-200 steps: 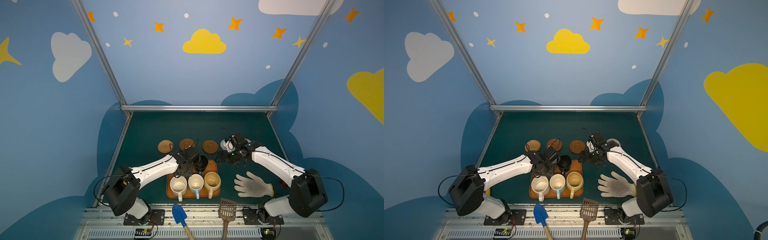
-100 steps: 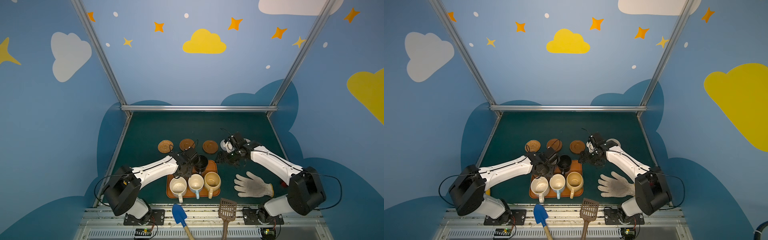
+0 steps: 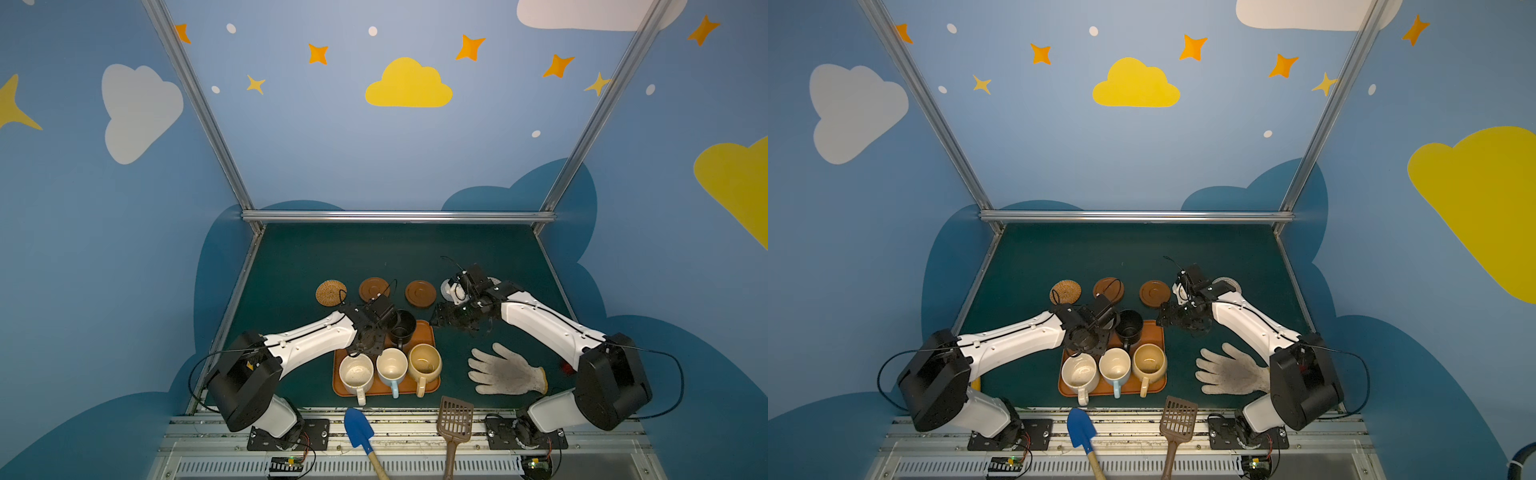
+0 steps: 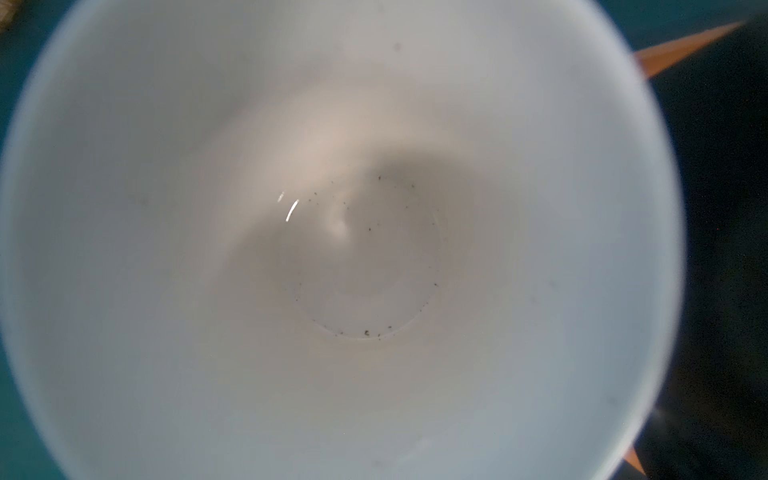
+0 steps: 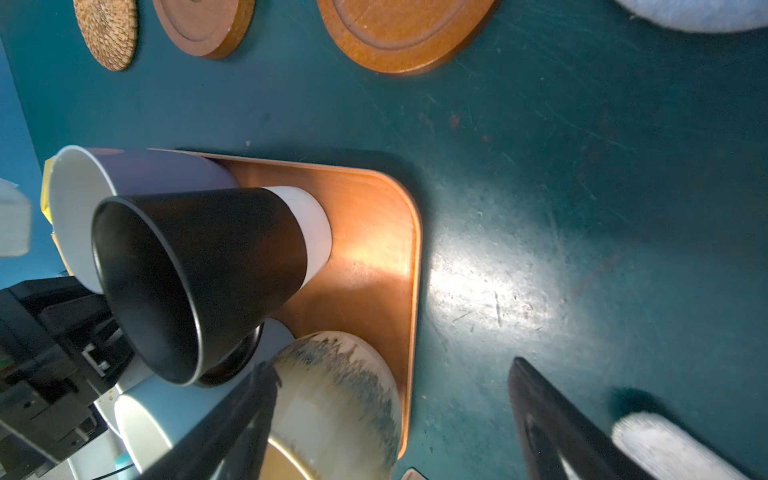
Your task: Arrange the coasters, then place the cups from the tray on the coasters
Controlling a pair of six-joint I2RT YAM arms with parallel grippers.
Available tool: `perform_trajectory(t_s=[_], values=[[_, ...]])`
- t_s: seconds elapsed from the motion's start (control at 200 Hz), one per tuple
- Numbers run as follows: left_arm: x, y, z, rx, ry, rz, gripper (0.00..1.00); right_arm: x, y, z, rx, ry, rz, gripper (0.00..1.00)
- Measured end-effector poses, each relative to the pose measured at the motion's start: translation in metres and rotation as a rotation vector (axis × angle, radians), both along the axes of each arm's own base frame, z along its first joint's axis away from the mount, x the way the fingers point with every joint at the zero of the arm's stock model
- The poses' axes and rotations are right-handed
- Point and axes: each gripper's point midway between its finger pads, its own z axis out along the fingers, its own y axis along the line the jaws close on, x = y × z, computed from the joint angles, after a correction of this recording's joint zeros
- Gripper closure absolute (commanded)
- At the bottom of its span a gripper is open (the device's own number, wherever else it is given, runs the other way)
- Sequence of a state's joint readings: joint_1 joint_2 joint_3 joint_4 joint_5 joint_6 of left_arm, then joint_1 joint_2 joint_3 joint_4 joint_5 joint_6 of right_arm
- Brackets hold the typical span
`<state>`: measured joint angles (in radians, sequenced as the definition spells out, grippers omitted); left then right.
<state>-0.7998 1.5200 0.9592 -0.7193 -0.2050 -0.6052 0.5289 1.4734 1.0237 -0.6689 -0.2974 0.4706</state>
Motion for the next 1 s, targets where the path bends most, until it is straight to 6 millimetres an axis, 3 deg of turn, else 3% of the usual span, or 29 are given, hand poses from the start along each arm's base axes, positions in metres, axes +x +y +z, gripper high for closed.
perform_trajectory(t_s=[0.676,0.856,0.996], values=[[0.004,0.007,0.02,0.008,-0.035,-0.011,0.97,0.005,0.002,0.014,0.028,-0.052,-0.001,0.14],[0.012,0.015,0.044,-0.022,-0.067,0.046,0.97,0.008,0.002,0.032,0.052,-0.113,-0.006,0.14],[0.033,0.028,0.072,-0.069,-0.128,0.126,0.97,0.014,0.005,0.051,0.072,-0.167,-0.011,0.13]])
